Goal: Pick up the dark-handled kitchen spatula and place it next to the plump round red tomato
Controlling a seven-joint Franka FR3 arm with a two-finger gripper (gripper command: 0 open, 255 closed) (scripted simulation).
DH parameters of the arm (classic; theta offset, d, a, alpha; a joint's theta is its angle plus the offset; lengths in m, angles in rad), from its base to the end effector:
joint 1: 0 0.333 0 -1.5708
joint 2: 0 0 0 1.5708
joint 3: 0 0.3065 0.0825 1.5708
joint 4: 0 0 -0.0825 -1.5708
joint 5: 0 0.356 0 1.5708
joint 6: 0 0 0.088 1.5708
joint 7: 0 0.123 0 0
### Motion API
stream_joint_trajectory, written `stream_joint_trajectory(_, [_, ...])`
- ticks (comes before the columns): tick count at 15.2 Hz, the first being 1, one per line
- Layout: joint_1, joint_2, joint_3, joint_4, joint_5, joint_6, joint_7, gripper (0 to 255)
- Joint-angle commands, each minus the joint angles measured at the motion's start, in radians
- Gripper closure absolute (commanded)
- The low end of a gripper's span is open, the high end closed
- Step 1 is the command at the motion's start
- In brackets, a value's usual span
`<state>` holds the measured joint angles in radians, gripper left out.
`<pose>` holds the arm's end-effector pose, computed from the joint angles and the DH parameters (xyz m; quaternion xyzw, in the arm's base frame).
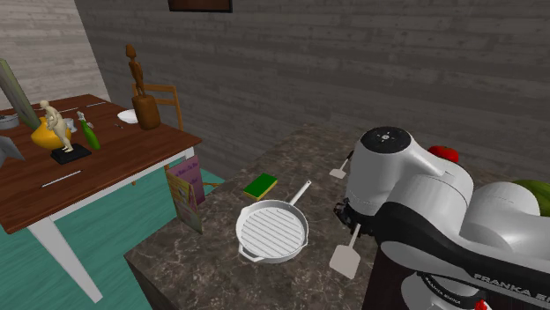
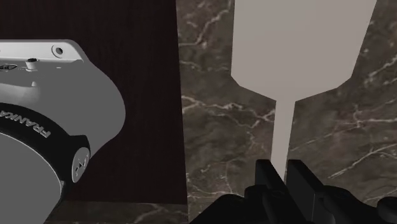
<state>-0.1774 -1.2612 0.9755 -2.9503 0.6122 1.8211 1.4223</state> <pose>0.1930 0.1445 0.3348 0.7659 -0.6231 0.1206 0.1030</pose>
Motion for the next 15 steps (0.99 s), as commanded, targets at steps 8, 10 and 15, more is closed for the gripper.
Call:
stream_joint_trajectory(8, [-0.032,-0.046,-0.12,0.082,-0.108,-0.117,-0.026,255])
stream_joint_trajectory(10, [-0.042,-0.051,-0.143,0.102,-0.129,-0.139,-0.032,255])
stream_joint_trajectory(15, [-0.065,-0.054,-0.197,0.157,-0.179,-0.192,-0.047,255])
